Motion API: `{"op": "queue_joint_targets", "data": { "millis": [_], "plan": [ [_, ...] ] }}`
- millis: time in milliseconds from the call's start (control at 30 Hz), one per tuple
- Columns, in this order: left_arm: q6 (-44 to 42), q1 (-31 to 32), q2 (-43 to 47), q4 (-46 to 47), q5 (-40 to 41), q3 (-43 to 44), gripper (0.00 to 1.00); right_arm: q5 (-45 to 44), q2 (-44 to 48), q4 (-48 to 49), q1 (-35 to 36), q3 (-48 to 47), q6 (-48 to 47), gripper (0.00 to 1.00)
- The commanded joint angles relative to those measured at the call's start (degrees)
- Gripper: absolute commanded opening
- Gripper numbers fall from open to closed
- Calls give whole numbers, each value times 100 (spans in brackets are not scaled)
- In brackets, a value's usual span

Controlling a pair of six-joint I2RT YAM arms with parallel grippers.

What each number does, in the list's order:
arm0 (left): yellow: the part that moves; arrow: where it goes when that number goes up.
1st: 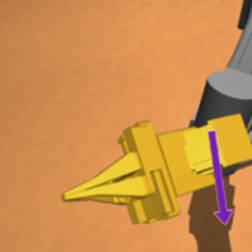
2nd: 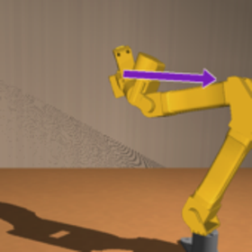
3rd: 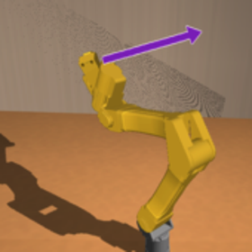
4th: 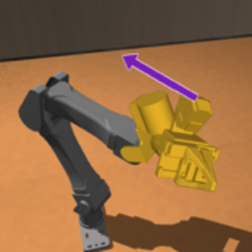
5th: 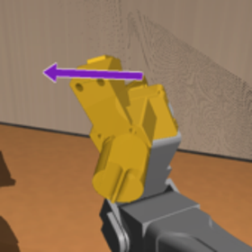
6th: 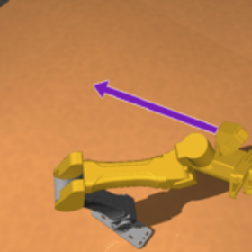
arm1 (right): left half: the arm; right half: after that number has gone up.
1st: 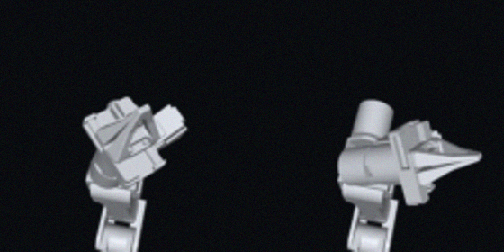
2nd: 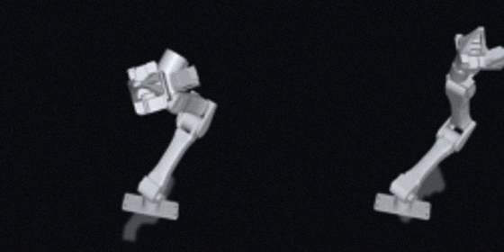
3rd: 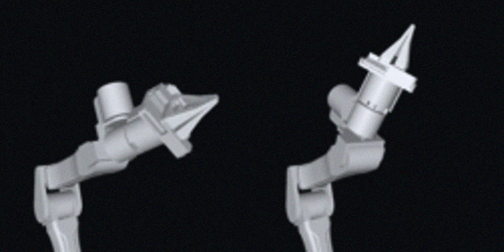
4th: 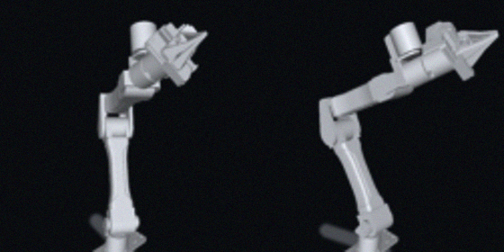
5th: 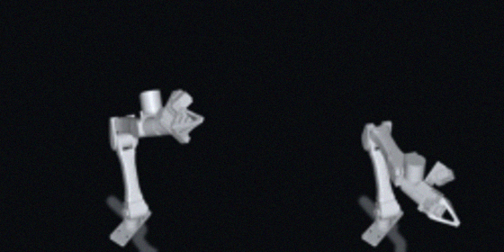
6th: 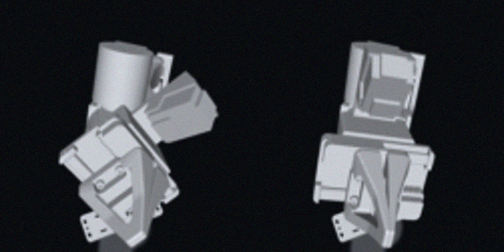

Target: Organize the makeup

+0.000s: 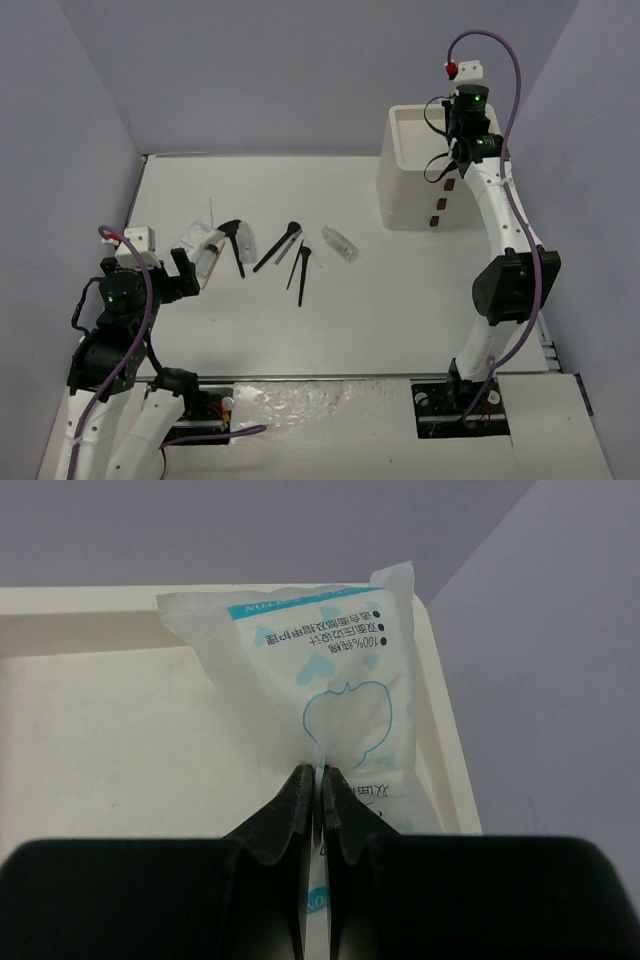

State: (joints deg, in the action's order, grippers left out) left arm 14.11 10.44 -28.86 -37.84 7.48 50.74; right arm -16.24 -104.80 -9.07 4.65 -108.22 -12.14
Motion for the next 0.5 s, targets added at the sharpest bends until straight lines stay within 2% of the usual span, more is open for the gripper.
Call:
{"op": "queue_joint_targets", "data": {
  "millis": [0, 133, 233, 300, 400, 467],
  "plan": [
    [83, 11, -49, 348, 60, 41, 97, 93, -127, 327, -175, -490, 173, 0],
    [83, 11, -58, 357, 60, 41, 97, 94, -304, 327, -236, -533, 176, 0],
    [83, 11, -58, 349, 52, 33, 97, 102, -358, 327, -236, -495, 153, 6],
    [83, 11, -65, 348, 51, 39, 97, 103, -333, 327, -236, -450, 150, 17],
    [83, 11, -79, 360, 6, 32, 97, 221, -202, 319, -229, -409, 138, 45],
    [83, 11, -107, 360, -16, 32, 97, 324, -13, 313, -213, -376, 133, 56]
  ]
}}
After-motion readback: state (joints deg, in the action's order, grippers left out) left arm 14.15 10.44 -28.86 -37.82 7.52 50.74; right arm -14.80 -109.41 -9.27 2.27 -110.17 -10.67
